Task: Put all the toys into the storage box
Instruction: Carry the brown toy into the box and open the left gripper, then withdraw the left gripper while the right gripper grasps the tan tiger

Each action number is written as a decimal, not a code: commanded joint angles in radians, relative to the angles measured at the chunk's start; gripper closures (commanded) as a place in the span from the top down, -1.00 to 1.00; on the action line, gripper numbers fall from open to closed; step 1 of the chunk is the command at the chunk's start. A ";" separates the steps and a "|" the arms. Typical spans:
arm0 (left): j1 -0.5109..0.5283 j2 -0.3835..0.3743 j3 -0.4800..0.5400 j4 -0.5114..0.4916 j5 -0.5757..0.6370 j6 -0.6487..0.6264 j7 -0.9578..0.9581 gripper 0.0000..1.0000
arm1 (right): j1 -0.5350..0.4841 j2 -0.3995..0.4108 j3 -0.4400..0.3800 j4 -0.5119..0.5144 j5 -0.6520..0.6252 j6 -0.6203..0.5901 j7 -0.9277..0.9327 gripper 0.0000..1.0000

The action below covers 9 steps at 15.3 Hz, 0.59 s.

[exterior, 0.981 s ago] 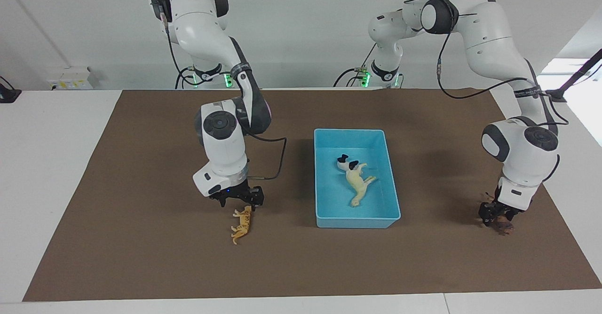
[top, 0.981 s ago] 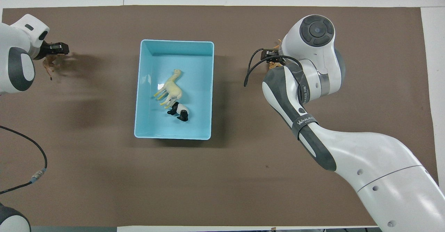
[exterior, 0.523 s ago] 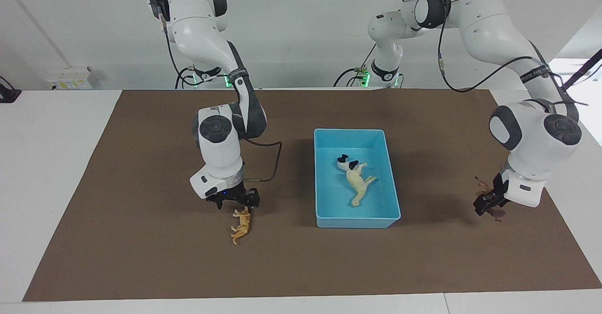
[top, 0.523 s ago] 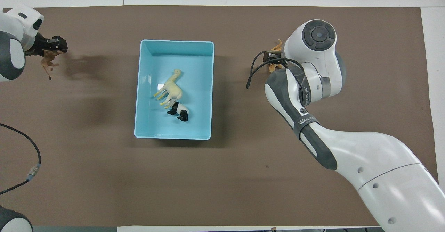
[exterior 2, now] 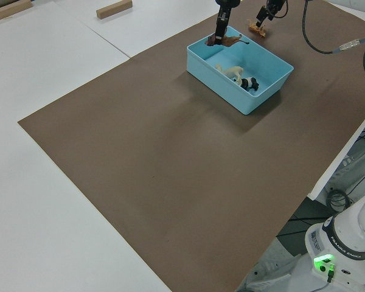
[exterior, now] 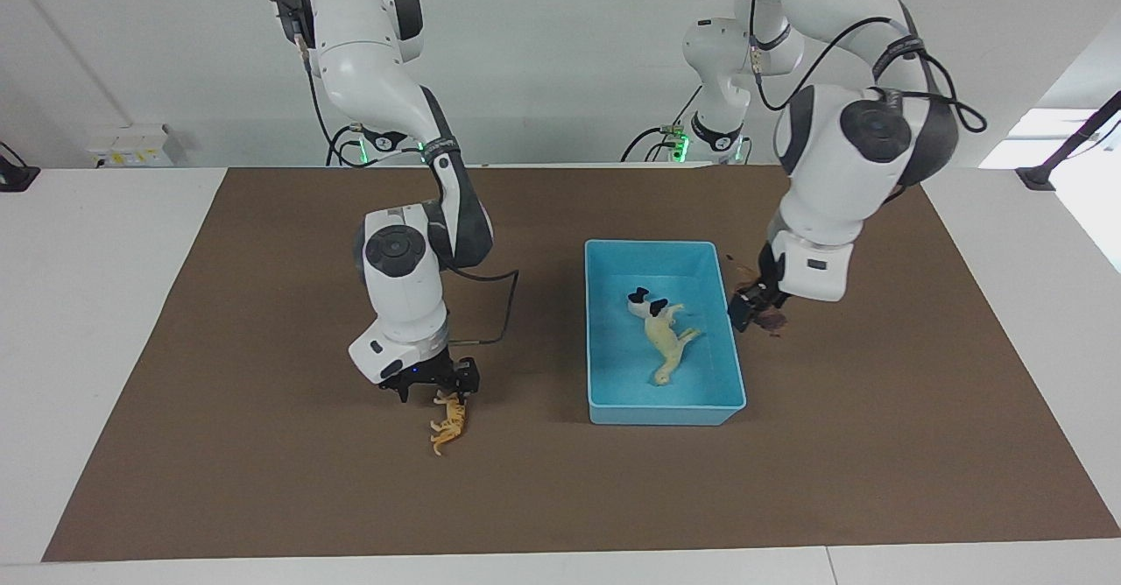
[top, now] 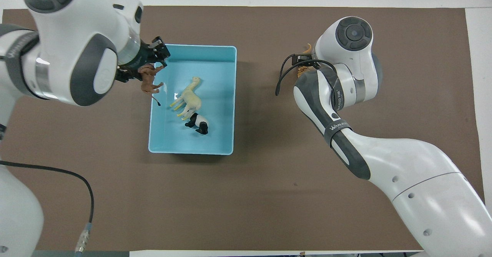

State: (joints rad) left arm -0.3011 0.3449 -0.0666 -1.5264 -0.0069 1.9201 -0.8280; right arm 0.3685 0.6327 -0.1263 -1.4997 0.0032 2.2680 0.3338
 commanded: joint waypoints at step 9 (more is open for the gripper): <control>-0.064 -0.200 0.034 -0.247 -0.018 0.067 -0.069 1.00 | 0.000 0.064 0.011 0.033 0.003 0.048 -0.056 1.00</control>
State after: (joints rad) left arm -0.3939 0.2039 -0.0469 -1.7858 -0.0193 2.0637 -0.9213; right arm 0.3769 0.6825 -0.1227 -1.4882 0.0033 2.3004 0.3000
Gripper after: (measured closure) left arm 0.000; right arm 0.000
